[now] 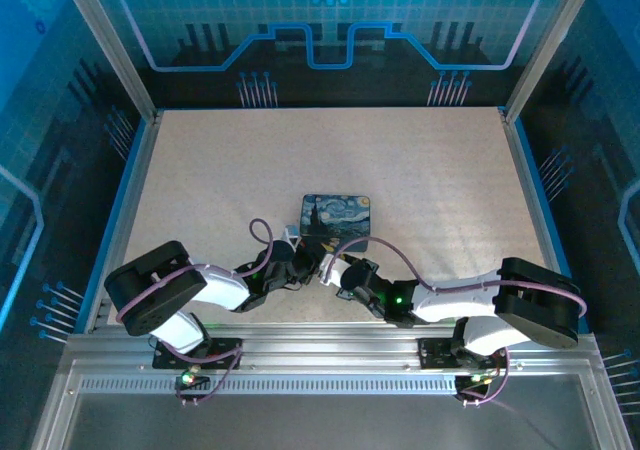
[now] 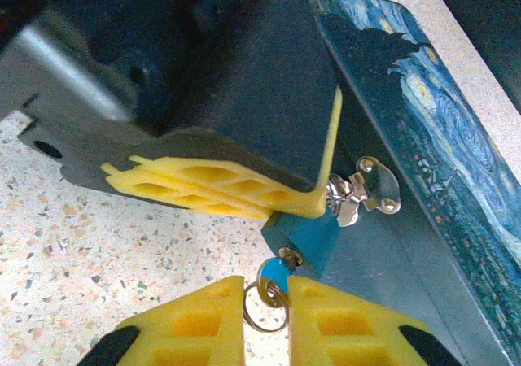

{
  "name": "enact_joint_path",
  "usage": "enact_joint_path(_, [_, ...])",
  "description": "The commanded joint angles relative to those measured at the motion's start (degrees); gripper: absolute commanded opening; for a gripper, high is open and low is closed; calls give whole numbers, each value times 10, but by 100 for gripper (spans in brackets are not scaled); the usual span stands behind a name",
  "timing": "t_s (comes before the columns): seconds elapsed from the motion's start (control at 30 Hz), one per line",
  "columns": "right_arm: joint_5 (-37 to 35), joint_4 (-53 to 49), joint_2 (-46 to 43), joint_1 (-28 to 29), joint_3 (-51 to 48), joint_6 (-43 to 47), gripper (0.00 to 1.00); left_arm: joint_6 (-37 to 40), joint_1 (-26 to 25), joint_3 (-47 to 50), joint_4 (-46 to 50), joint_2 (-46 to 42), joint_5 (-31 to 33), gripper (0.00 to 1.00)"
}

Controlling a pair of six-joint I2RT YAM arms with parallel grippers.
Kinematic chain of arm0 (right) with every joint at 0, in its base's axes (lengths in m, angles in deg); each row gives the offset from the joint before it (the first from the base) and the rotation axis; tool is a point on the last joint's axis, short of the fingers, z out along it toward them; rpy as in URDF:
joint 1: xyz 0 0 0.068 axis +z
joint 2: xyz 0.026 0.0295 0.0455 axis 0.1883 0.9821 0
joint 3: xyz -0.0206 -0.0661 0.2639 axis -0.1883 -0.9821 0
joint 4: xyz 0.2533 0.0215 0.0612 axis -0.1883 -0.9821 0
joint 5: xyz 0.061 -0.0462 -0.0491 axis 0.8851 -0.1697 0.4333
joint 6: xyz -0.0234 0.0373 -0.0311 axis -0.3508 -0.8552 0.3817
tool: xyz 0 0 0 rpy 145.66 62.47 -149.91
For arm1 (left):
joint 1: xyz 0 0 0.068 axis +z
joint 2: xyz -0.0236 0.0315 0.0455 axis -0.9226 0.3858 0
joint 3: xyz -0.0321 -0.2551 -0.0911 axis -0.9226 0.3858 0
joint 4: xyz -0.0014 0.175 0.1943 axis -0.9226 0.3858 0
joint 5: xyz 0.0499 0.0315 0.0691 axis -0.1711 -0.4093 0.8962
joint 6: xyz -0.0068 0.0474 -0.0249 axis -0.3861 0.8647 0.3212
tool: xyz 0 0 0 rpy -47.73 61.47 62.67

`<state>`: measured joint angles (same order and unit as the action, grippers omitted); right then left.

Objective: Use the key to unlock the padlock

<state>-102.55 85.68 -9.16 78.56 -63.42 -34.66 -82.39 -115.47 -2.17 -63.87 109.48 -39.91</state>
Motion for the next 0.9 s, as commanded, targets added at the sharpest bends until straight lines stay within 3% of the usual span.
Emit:
enact_joint_path(0.0, [5,23,6,-6,-4,-12,13,-6,1,-11,-28,3,2,0])
enact_joint_path(0.2, [28,24,-3,-18,-7,-36,0,-8,1,-11,-33,10,0,0])
enact_joint_path(0.87, [266,109,-52,-167,-72,-269,0,-6,-2,-15,-33,26,2,0])
